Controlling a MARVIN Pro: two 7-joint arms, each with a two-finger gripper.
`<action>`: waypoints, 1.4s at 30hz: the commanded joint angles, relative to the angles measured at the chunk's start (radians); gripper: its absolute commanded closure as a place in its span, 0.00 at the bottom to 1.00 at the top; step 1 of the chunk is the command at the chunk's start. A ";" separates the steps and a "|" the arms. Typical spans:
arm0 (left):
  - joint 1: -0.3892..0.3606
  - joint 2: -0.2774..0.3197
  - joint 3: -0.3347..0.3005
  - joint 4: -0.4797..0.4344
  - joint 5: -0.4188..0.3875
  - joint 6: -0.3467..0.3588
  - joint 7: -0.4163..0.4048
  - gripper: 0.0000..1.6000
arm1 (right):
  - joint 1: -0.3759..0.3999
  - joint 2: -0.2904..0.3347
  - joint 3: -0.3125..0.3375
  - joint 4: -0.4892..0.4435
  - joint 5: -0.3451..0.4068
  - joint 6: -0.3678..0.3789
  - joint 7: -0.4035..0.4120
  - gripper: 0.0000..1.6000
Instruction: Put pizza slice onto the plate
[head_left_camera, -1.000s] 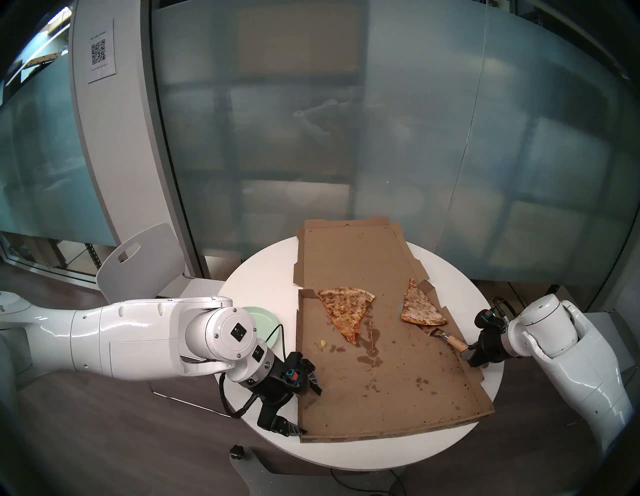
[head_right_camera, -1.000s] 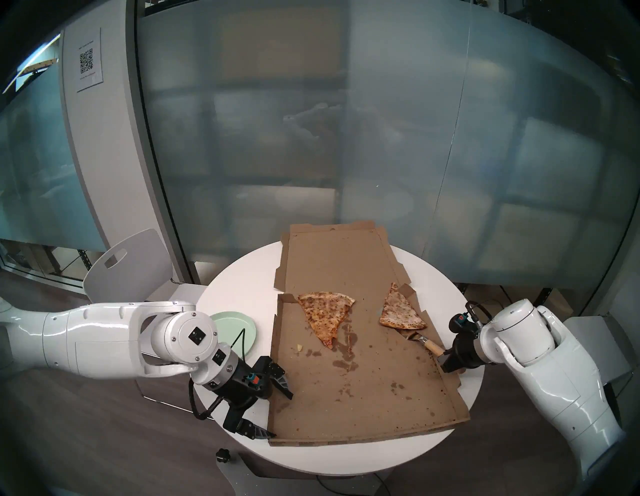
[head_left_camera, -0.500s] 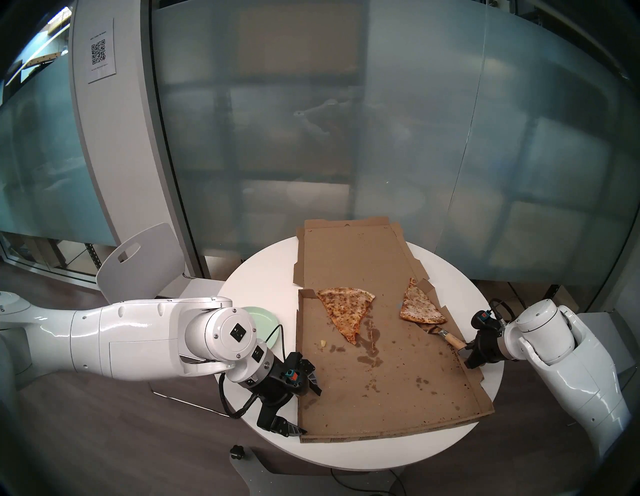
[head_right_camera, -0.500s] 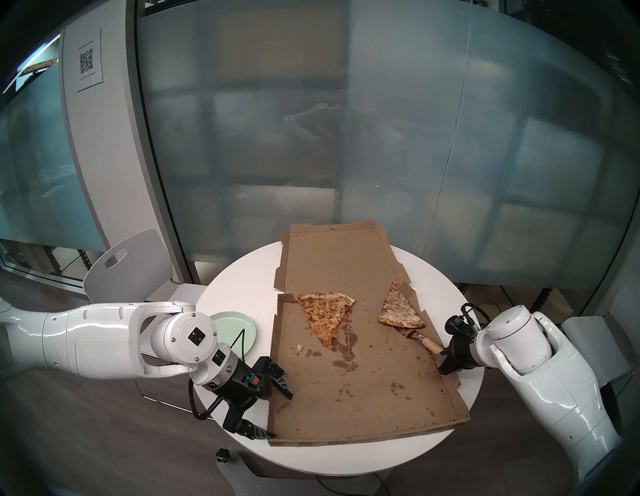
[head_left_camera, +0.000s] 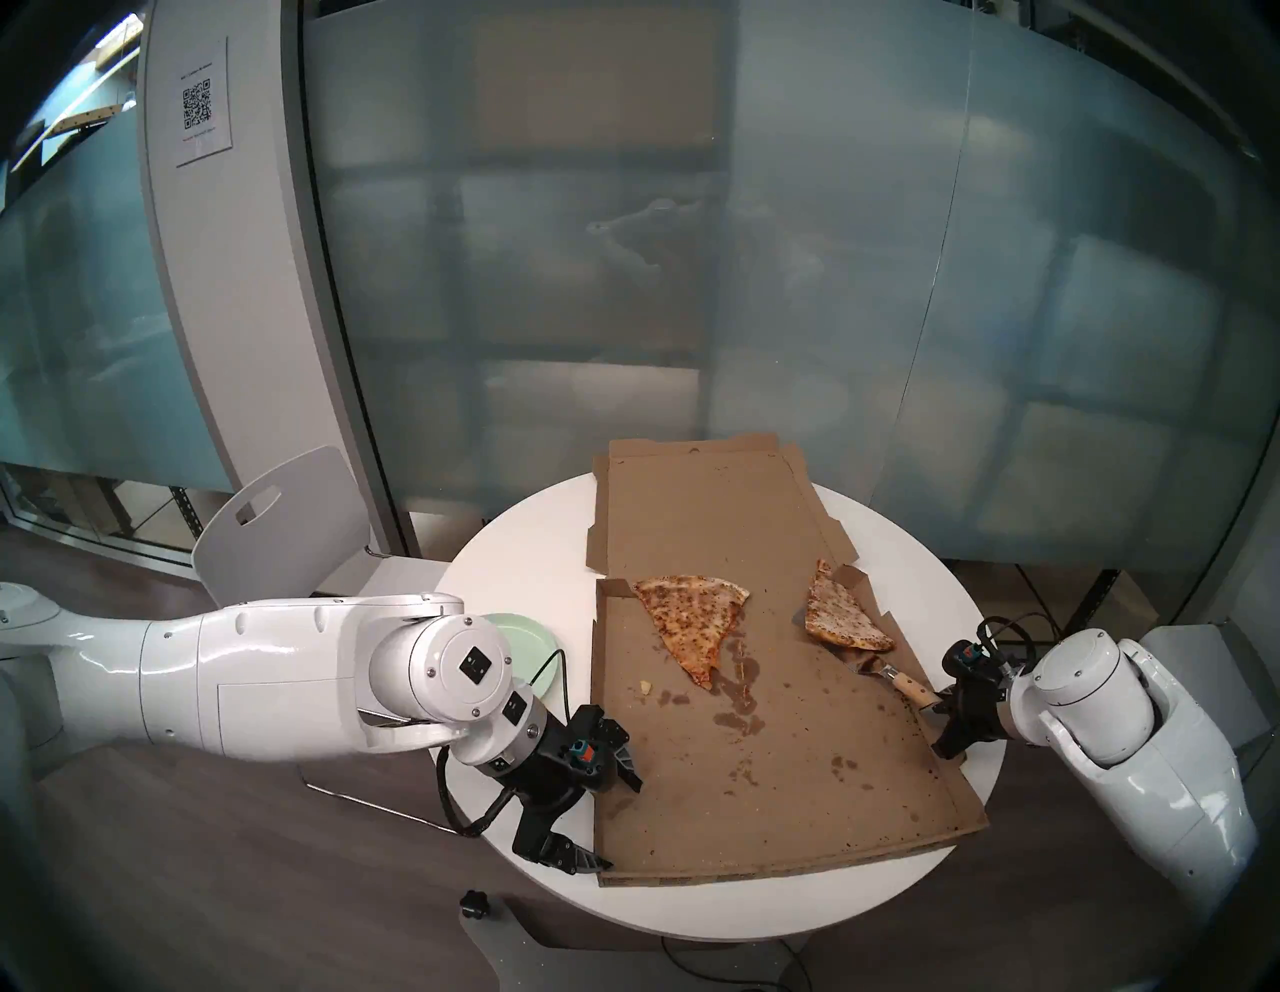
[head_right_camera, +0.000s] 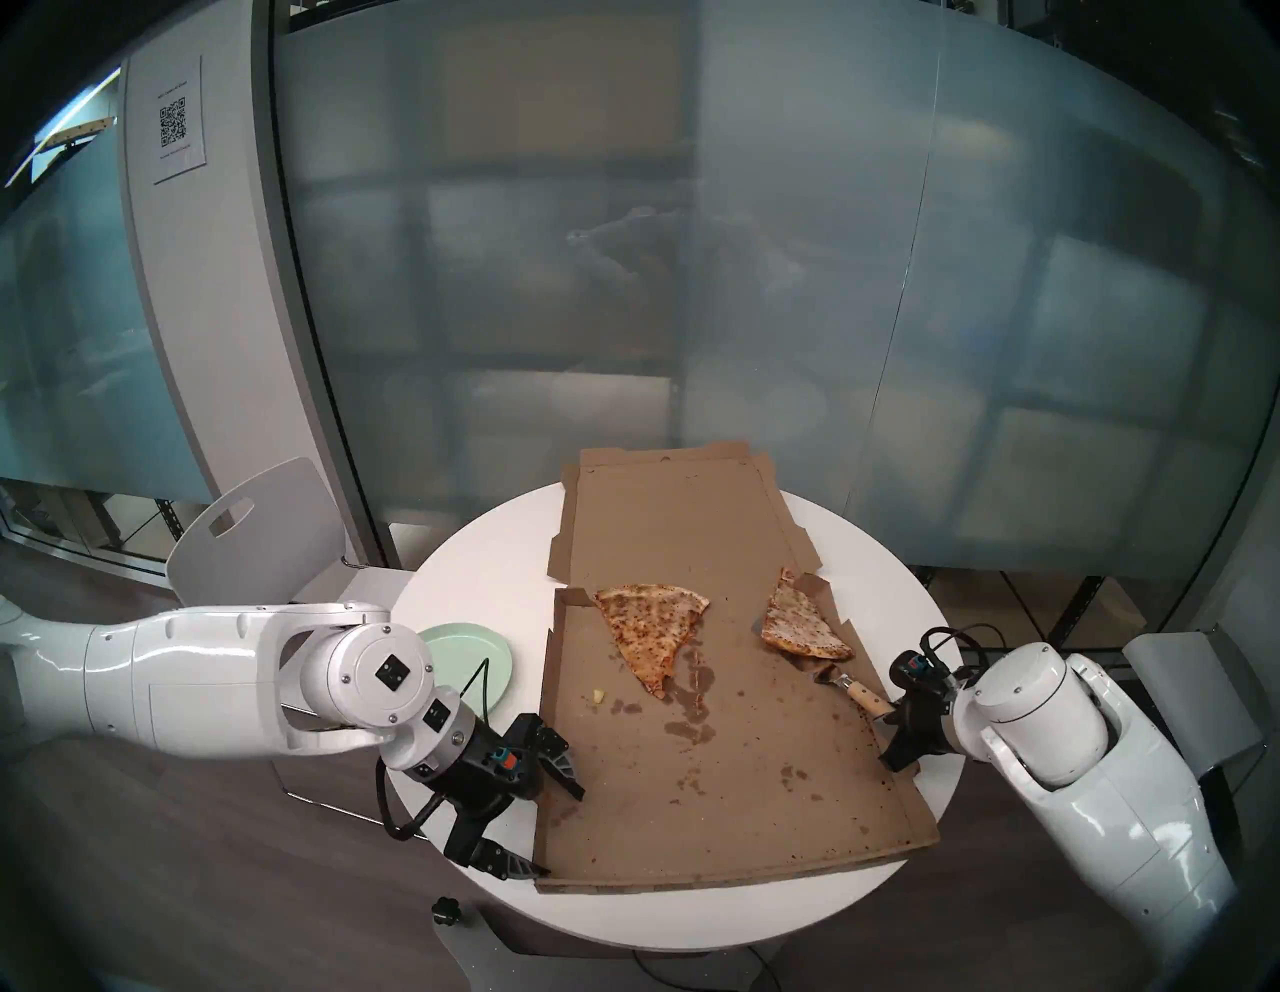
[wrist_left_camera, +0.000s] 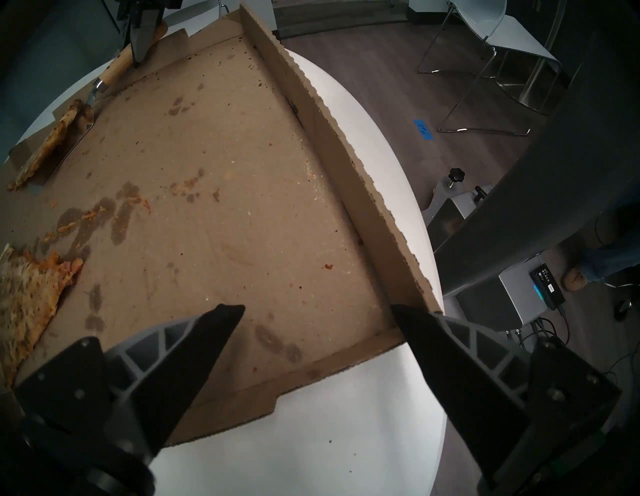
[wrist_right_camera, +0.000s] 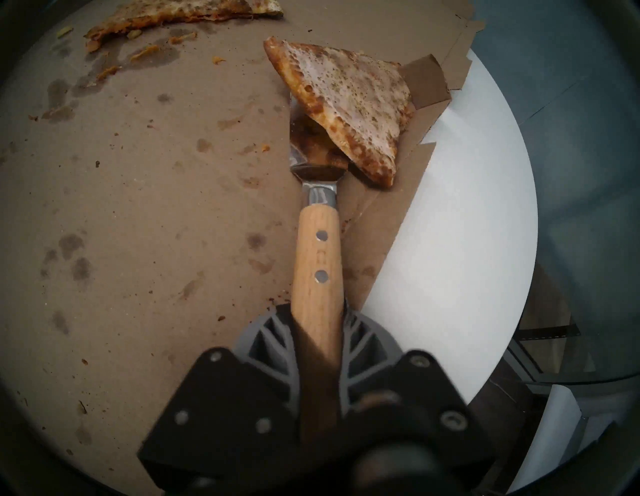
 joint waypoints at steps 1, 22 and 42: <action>-0.007 -0.006 -0.002 -0.002 0.003 0.005 -0.006 0.00 | -0.031 -0.007 0.041 -0.041 0.001 -0.026 -0.015 1.00; -0.005 -0.022 -0.004 0.012 0.007 -0.003 -0.007 0.00 | 0.066 -0.026 0.115 -0.011 0.256 0.173 0.200 1.00; -0.008 -0.030 -0.003 0.016 0.005 -0.009 -0.011 0.00 | 0.056 0.079 0.012 0.067 0.356 0.173 0.237 1.00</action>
